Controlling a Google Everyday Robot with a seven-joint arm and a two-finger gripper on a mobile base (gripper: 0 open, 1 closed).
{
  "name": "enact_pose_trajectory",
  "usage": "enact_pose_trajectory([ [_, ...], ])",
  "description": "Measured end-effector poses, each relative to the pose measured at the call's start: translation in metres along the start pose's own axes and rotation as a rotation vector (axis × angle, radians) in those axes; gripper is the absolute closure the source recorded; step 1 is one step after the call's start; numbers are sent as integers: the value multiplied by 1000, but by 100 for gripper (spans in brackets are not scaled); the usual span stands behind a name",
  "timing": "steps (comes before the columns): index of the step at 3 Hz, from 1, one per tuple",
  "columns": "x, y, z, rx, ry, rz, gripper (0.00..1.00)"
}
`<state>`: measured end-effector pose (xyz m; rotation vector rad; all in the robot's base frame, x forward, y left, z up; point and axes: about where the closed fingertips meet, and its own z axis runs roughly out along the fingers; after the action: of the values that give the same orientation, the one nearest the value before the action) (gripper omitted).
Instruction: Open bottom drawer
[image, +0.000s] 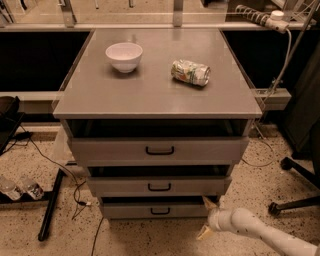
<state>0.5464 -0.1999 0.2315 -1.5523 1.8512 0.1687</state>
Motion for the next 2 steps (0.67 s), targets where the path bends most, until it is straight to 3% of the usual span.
enact_pose_trajectory([
  [2,-1,-23,23,10,-48,-27,0],
])
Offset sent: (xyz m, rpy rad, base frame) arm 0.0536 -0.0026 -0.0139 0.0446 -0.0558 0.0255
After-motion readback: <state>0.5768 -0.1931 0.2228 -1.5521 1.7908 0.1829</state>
